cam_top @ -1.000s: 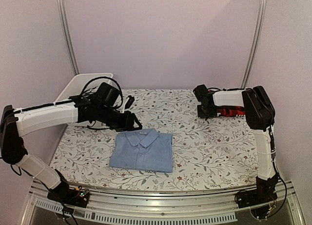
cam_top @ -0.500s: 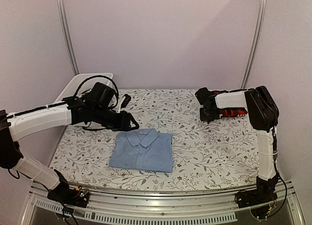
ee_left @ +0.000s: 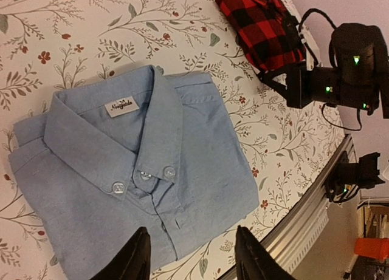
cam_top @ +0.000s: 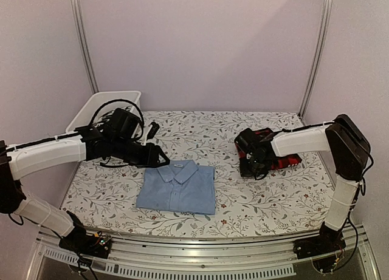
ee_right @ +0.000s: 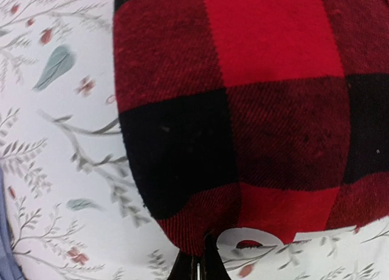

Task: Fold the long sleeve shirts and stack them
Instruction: Move the square-folded shirt to the center of the board.

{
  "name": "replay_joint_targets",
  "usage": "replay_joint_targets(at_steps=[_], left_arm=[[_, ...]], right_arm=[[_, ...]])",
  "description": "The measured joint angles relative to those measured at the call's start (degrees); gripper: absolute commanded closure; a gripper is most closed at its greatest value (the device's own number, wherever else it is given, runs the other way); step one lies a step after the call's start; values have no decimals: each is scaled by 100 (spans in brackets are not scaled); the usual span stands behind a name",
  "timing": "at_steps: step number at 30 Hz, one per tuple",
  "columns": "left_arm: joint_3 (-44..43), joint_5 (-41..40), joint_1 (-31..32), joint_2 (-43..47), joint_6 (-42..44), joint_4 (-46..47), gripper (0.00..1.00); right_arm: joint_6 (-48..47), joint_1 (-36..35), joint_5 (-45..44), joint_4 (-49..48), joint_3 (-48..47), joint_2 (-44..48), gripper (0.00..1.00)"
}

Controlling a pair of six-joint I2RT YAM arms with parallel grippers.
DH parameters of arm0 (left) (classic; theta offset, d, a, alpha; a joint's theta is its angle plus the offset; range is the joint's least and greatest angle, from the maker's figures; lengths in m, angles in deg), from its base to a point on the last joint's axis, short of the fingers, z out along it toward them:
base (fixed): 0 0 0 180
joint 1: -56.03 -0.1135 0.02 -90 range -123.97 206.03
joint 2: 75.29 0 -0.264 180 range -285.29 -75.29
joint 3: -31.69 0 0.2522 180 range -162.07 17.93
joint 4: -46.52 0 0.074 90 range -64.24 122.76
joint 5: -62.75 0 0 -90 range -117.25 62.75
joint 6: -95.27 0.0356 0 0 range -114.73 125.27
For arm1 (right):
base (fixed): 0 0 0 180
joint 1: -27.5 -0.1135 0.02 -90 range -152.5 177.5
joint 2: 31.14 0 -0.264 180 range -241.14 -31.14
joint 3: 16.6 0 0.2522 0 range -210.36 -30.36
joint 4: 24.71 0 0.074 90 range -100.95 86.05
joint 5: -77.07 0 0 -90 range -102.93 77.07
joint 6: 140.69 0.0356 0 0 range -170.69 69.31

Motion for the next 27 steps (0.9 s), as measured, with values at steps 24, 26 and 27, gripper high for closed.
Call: replay_joint_targets(at_steps=[24,26,27], left_arm=[[586,101,-570,195,-173,201,53],[605,98,-595,195,-179,208,53],[621,98,-605,188,-188,208,53]], right_arm=[[1099,-1150,929,-627,-155,-166,100],[1119,-1185,935,-616,0,-37,98],[1134,-1202,935,-614,61,17,96]])
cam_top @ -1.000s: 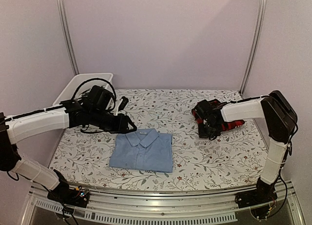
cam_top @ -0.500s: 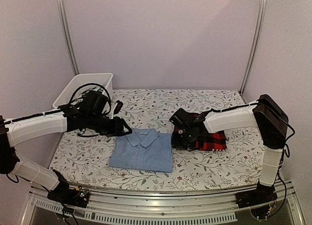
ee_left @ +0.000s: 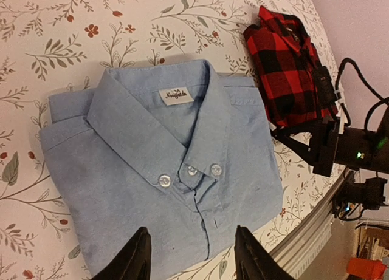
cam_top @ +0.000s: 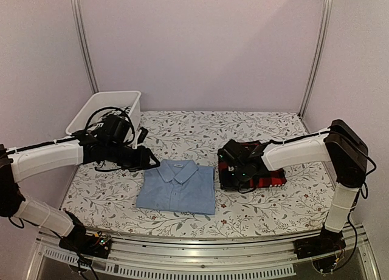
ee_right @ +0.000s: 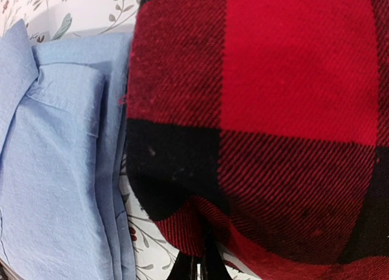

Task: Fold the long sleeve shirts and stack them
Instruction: Move the square-folded shirt to the center of the board, then pick up the square-folded shirt from the center of the board.

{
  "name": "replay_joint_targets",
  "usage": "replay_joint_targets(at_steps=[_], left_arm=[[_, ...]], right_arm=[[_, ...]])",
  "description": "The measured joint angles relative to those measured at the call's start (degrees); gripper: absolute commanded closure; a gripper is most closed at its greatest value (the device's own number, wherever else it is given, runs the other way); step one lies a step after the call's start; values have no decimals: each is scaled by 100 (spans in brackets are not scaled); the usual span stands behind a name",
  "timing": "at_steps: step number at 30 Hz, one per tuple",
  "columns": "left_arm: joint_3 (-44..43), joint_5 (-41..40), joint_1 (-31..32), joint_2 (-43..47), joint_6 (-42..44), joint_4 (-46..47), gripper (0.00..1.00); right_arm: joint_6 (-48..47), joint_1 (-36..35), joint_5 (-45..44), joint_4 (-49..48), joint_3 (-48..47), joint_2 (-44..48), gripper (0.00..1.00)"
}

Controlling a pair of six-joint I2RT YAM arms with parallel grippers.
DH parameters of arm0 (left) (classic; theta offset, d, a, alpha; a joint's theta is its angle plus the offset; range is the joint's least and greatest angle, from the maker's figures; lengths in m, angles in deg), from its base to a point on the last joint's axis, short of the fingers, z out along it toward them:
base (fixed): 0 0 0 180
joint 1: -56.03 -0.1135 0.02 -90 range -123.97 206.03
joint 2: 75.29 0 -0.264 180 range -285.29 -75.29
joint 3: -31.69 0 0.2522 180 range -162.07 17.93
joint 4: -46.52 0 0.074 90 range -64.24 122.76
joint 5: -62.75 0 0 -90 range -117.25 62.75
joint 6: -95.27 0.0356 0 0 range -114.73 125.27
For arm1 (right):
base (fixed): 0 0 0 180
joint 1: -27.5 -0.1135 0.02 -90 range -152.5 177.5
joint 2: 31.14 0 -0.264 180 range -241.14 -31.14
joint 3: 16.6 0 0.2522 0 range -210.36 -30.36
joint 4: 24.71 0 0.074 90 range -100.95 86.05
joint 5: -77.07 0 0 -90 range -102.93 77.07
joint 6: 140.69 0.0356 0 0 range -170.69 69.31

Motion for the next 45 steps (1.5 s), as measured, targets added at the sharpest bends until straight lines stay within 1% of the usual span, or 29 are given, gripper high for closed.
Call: replay_joint_targets(at_steps=[2,6,8,10,14,19,23,33,45], left_arm=[[17,2,-17,-20,-9,0,53],[24,2,-66,-105,-26,22,53],[26,-2,-109,-142,-42,31,53],[35,-24,-168,-160,-50,31,53],[175,-111,-380,-160,-68,61,50],[452,-138,-758,-160,-72,72,49],[636,-138,-927,-157,-81,92,48],[1405,-116,-979,-157,-269,378,48],[1862,168,-977,-245,-391,953,49]], right_arm=[[24,-24,9,26,70,72,89],[50,-48,131,26,68,120,69],[31,-52,238,-17,42,127,62],[55,-66,302,-90,11,160,56],[66,-120,396,-251,7,380,49],[70,-243,579,-444,4,566,48],[72,-380,739,-546,4,555,48],[101,-431,820,-800,24,138,49],[284,-431,721,-1255,164,-136,50]])
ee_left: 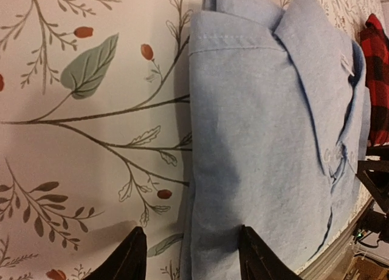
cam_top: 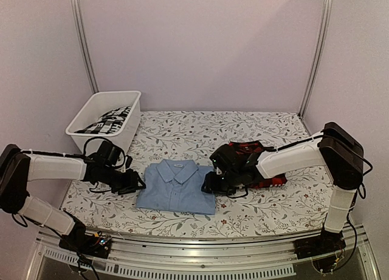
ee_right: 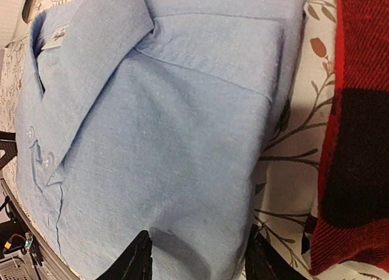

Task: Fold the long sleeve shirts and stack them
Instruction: Pick up the square-folded shirt from the center of the board.

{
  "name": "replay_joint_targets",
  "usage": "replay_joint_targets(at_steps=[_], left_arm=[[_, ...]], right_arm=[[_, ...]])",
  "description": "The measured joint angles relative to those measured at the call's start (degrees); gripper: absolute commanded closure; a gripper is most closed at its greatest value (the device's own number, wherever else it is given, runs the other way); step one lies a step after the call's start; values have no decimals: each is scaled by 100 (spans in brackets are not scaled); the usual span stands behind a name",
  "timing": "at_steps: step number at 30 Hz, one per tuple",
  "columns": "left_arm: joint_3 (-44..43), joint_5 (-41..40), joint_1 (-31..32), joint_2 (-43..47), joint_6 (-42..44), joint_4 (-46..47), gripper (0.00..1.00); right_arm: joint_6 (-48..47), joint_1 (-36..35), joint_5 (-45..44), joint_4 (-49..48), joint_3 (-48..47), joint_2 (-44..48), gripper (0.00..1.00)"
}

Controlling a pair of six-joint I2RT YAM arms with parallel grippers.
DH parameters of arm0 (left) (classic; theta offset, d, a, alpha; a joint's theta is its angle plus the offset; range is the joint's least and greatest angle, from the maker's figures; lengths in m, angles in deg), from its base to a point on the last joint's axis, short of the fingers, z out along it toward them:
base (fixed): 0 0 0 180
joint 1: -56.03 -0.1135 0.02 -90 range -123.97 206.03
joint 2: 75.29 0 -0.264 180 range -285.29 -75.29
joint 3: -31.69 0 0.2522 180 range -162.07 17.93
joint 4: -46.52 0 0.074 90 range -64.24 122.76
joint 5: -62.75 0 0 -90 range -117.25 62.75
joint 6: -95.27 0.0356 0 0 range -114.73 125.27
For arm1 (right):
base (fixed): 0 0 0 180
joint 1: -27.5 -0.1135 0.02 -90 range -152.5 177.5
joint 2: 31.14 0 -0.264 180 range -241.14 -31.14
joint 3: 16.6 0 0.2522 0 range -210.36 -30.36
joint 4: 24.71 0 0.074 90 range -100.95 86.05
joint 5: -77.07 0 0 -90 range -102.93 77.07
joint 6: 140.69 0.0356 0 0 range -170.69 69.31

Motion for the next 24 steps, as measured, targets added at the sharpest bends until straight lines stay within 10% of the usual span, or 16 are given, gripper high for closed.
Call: replay_joint_targets(at_steps=[14,24], left_arm=[[-203,-186,361,-575,-192,317,71],[-315,-310,450,-651,-343,144,100]], right_arm=[[-20,0,-94,-227,-72,-153,62],[-201,0,-245,105,-396,-345,100]])
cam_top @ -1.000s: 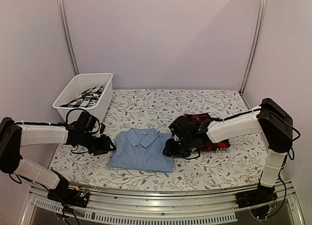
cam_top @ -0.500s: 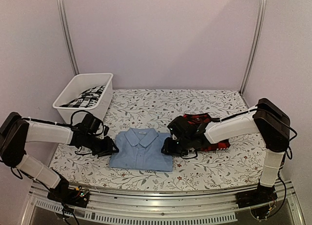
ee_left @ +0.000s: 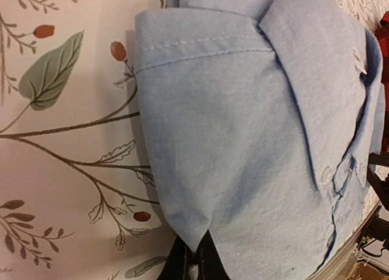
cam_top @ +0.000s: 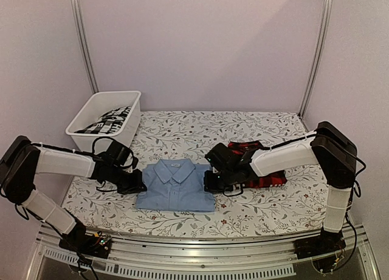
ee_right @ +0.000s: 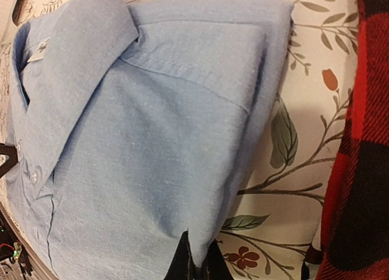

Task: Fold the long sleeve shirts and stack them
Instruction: Pick up the square-folded shirt from the center of the board, then place the square-folded shirt on the square-folded shirt.

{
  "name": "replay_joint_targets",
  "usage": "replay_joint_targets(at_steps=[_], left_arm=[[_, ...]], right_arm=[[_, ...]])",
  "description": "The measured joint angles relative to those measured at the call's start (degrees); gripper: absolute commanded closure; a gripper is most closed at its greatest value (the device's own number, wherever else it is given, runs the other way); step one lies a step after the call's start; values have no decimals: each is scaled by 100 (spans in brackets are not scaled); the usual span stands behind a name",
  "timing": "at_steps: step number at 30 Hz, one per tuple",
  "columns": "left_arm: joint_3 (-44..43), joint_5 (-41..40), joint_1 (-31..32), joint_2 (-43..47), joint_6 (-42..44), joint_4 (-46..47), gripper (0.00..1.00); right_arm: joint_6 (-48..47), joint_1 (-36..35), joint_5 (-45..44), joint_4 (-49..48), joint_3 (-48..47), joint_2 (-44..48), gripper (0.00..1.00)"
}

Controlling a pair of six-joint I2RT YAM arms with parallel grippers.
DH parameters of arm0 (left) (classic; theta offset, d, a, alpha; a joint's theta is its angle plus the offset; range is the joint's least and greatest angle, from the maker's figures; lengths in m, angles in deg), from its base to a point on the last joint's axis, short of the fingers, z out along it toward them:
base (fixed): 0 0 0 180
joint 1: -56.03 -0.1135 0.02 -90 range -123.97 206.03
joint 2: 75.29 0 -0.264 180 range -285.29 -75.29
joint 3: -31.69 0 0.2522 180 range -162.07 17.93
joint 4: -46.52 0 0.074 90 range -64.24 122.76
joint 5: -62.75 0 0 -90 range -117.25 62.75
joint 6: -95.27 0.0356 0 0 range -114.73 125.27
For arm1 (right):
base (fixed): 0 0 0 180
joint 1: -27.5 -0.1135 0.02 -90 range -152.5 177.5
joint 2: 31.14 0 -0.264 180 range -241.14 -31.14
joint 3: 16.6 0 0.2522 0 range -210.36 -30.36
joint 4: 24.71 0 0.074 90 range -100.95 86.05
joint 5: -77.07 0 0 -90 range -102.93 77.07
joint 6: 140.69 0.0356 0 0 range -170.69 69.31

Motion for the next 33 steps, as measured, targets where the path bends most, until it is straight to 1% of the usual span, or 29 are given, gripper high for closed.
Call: replay_joint_targets(at_steps=[4,9,15,24,28,33], left_arm=[[-44,-7,15,70,-24,-118,100],[-205,-37,39,369,-33,-422,100],[-647,-173,57,809,-20,-896,100],[-1244,-210,105,1091,-7,-1327,100],[-1620,-227,249,1032,-11,-1375,100],[-2168,-256,702,531,-170,-1106,100]], right_arm=[[-66,0,-46,247,-203,-44,100],[-197,0,-129,669,-603,-68,100],[-450,0,-267,1078,-1266,-68,100],[-813,11,-557,1541,-1794,-55,100],[-992,138,-658,1672,-1794,116,100],[-1191,623,-789,1753,-1263,815,100]])
